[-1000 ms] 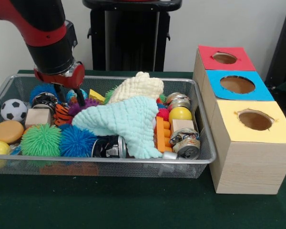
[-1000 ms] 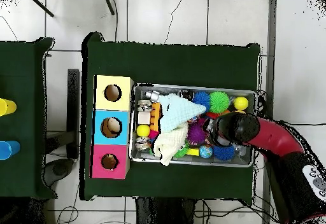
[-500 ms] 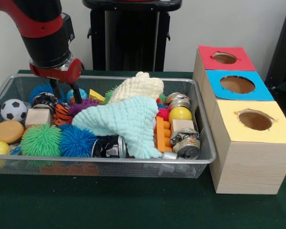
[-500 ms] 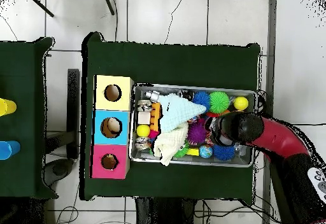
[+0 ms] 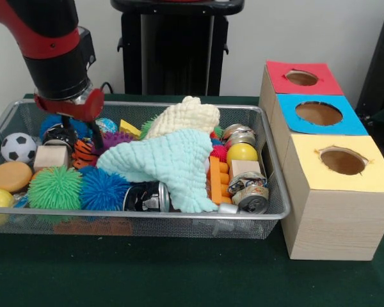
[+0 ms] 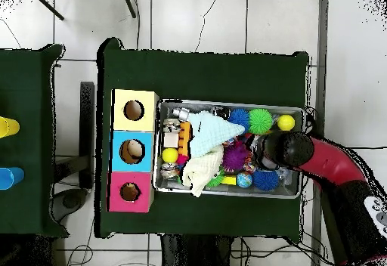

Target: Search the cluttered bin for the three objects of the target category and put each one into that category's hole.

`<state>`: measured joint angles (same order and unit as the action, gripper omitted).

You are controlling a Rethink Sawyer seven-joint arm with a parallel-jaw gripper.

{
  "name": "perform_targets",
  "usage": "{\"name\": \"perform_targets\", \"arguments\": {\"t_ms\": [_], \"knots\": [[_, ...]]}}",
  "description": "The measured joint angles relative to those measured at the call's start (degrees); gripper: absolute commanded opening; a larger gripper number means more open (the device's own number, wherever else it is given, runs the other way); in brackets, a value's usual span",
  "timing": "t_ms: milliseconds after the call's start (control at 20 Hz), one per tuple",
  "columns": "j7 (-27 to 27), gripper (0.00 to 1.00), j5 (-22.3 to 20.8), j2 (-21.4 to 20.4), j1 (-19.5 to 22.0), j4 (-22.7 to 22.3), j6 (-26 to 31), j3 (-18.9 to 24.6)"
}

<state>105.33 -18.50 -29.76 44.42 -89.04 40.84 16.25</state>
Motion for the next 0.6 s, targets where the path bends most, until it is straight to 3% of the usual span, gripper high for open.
{"name": "perform_targets", "arguments": {"t_ms": [350, 600], "knots": [[0.0, 1.0, -1.0, 2.1, -1.9, 3.2, -10.6, -1.7], [0.0, 1.0, -1.1, 2.6, -3.8, 5.1, -13.3, -3.8]]}}
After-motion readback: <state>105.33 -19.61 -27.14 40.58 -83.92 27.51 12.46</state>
